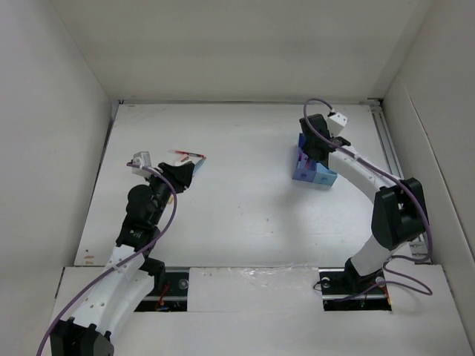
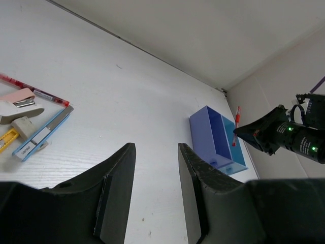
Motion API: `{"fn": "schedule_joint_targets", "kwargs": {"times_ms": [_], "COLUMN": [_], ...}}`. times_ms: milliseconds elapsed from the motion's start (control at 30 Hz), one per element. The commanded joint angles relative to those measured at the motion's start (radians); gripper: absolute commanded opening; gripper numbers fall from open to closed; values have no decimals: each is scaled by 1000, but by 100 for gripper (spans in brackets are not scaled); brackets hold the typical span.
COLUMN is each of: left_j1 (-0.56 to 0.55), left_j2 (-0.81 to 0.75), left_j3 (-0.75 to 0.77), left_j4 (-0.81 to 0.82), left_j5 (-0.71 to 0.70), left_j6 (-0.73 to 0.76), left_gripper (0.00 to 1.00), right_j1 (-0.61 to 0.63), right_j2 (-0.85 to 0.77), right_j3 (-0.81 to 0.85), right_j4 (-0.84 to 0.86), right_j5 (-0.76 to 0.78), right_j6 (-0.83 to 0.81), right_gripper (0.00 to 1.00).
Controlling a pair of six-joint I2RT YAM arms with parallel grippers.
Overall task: Sort the stationery into containers
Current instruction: Place the pen in the storage box.
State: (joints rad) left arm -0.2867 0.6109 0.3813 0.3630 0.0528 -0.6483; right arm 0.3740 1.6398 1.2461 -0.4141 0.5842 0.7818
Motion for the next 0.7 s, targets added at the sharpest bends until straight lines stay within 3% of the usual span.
{"fn": "schedule_joint_targets", "kwargs": {"times_ms": [0,367,400,467,667], "left_j1": [-5,-5,-5,-5,-5], "left_j2": [4,4,4,4,4], "left_j3": [-7,-7,-7,-7,-7], "left_j4": [57,67,67,67,67], "left_j5": [18,18,18,18,9], "left_j6": [-4,-4,-4,-4,-4], "left_gripper": [36,36,36,36,36], "right_j1": [-3,28,28,37,46], "right_j2": [17,35,35,35,25], "right_j3": [-7,-30,-21,-20,1], "right_j4": [23,21,12,12,-9], "right_j5": [-3,-12,-12,-12,20], "right_j6": [-12,-3,-3,-3,-3], "right_gripper": [0,0,3,17,38]}}
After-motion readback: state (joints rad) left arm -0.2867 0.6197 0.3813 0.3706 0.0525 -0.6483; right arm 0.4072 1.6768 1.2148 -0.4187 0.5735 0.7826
